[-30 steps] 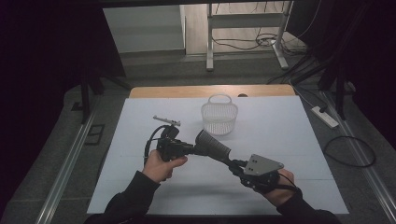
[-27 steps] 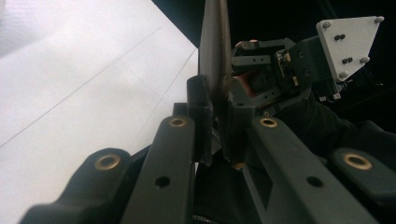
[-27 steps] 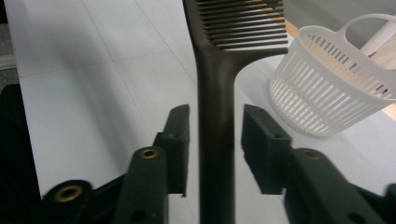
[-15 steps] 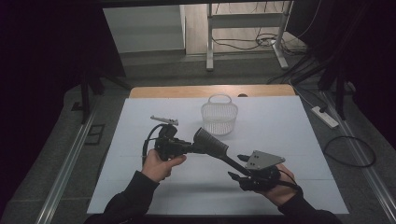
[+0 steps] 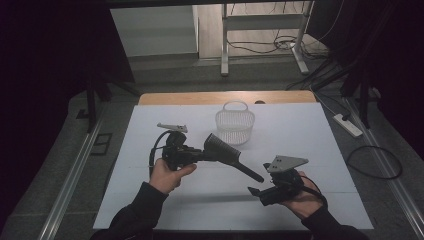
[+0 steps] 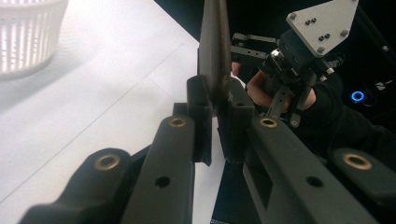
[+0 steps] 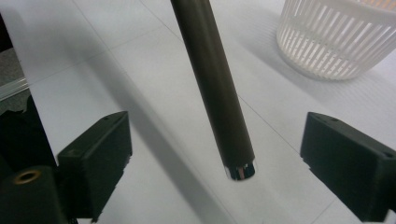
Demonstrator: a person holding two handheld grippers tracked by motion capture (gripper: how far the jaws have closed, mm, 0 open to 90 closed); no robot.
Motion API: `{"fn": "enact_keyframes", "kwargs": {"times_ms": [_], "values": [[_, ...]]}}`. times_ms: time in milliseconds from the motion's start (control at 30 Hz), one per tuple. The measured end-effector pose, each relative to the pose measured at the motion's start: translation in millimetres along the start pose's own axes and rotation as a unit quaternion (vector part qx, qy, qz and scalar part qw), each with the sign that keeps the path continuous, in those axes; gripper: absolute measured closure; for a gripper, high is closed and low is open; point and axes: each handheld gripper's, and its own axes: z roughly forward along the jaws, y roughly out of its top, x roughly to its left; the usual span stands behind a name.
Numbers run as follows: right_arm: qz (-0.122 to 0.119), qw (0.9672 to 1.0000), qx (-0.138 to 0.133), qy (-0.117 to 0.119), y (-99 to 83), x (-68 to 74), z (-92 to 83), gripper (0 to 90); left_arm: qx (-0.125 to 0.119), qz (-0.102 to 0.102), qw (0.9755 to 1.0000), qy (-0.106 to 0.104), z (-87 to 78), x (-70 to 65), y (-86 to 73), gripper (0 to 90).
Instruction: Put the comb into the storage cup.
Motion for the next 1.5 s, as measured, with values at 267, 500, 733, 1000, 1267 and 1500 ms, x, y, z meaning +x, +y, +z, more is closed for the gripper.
{"fn": "enact_keyframes", "kwargs": {"times_ms": [267,500,733,1000,1267,1500], "values": [[0.002,0.9999,0.013,-0.003,-5.7,-5.2,2.5,1.6,-0.005,0.007,0.9998,0.019,-6.6,0.3,0.9,83.4],[0.016,0.9996,0.014,-0.017,-10.0,-9.7,-2.4,0.0,-0.01,0.014,0.9993,0.032,-12.1,-0.7,3.2,83.4],[0.025,0.9991,0.024,-0.025,-18.1,-15.8,-8.5,0.0,-0.017,0.018,0.9986,0.046,-20.1,0.9,5.9,83.4],[0.032,0.9983,0.037,-0.033,-27.2,-18.7,-15.3,0.0,-0.02,0.024,0.9977,0.06,-26.3,3.8,11.8,83.4],[0.034,0.9975,0.047,-0.041,-32.0,-18.4,-17.4,0.0,-0.019,0.025,0.997,0.071,-30.9,5.9,15.5,83.4],[0.04,0.997,0.049,-0.045,-35.4,-19.1,-20.5,0.0,-0.021,0.028,0.9963,0.078,-36.7,5.7,17.8,83.4]]}}
